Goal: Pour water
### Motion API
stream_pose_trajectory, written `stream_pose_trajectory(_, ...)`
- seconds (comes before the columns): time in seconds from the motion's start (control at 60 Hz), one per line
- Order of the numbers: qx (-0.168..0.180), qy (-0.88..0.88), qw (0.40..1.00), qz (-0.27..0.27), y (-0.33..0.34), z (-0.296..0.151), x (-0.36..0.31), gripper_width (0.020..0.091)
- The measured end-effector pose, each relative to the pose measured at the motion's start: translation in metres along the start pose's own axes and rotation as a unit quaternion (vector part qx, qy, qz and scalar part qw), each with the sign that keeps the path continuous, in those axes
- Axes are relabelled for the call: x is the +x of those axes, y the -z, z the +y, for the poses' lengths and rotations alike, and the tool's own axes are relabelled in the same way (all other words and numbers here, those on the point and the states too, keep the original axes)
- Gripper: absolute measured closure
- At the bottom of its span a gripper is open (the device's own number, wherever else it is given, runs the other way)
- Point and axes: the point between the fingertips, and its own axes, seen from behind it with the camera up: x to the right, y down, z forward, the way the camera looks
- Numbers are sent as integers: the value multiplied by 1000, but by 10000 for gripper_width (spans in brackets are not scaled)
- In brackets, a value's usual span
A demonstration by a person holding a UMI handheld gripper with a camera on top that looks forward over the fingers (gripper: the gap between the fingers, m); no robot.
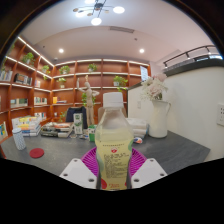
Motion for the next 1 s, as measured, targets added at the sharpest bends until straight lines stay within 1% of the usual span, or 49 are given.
stream_pose_trajectory(0.15, -2, 12, 1000, 6, -1, -1, 0, 766)
stream_pose_trajectory(0.267, -8, 71, 997, -1, -7, -6, -20, 766)
stream_pose_trajectory(0.333, -9, 130, 991, -13, -12, -13, -44, 766)
stream_pose_trajectory(0.517, 14, 326, 944, -45, -33, -44, -143, 766)
stream_pose_trajectory(0.583, 23, 396, 916, -56, -41, -53, -185, 767)
stream_pose_trajectory(0.6, 25, 415, 907, -64, -45, -55, -185, 766)
stream_pose_trajectory(0.7, 40, 528, 846, -67, -58, -59, -246, 766)
stream_pose_trajectory(0.75, 57, 577, 812, -75, -62, -66, -265, 766)
stream_pose_trajectory(0.8, 72, 628, 772, -69, -64, -68, -292, 766)
stream_pose_trajectory(0.883, 96, 699, 706, -66, -71, -72, -319, 767)
stream_pose_trajectory(0.933, 100, 737, 666, -58, -70, -73, -334, 767)
stream_pose_trajectory(1.0, 115, 770, 626, -57, -79, -75, -347, 767)
